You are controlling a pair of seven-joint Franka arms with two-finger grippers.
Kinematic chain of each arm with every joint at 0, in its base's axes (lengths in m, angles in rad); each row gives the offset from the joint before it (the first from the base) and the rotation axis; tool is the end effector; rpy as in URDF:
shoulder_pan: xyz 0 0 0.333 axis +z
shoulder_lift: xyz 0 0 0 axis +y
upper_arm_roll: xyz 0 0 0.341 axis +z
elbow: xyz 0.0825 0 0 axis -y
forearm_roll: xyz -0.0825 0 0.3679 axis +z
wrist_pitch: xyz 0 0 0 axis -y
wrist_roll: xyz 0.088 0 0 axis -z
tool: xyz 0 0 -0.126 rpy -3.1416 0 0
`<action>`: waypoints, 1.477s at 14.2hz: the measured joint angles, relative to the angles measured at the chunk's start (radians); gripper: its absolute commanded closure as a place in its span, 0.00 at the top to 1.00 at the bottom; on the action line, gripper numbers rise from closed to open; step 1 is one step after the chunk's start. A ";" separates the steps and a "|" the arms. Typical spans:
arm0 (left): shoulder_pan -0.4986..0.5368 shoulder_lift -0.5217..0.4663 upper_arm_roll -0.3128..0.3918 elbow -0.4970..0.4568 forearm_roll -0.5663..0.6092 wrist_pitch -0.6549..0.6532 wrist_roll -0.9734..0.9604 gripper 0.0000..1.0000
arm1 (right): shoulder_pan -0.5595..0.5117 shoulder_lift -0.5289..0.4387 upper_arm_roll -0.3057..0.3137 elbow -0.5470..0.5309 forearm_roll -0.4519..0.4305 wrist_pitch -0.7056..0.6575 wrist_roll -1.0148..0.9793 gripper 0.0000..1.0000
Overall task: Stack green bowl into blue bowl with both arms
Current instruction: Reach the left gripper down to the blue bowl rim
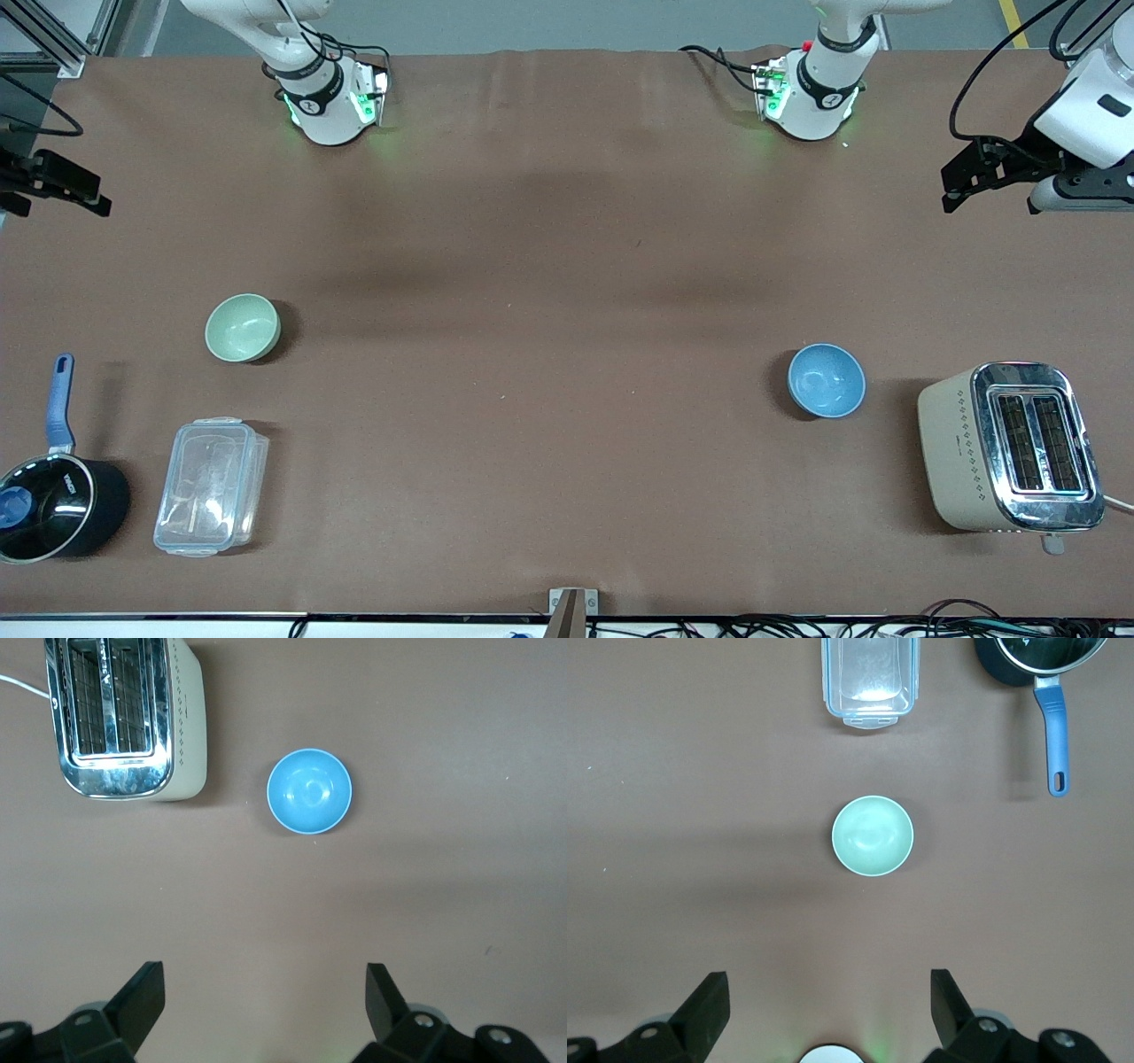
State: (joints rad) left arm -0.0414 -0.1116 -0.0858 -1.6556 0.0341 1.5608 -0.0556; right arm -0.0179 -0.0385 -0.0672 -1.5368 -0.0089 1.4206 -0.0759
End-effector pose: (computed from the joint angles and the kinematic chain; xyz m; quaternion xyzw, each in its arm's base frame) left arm 0.4960 -0.0618 0.6488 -0.9991 0.0352 -0.0101 0.0210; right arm 0.5062 -0.0452 0.6534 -0.9992 0.0050 0.0390 0.0000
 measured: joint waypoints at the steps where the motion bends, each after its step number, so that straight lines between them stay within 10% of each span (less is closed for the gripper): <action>1: 0.000 0.000 0.000 0.004 0.000 -0.007 0.000 1.00 | 0.000 -0.002 0.000 0.005 0.000 -0.001 0.000 1.00; 9: 0.018 0.163 0.005 0.031 0.000 0.006 0.000 1.00 | 0.000 0.000 -0.004 0.075 -0.001 0.001 0.000 1.00; 21: 0.085 0.532 0.009 -0.180 0.031 0.586 -0.013 0.93 | -0.001 0.033 -0.013 0.073 0.001 0.001 0.000 1.00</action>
State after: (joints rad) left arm 0.0434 0.4203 -0.0770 -1.8356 0.0653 2.1466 -0.0683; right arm -0.0186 -0.0053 -0.0802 -1.4640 -0.0084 1.4216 -0.0756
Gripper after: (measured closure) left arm 0.000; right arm 0.000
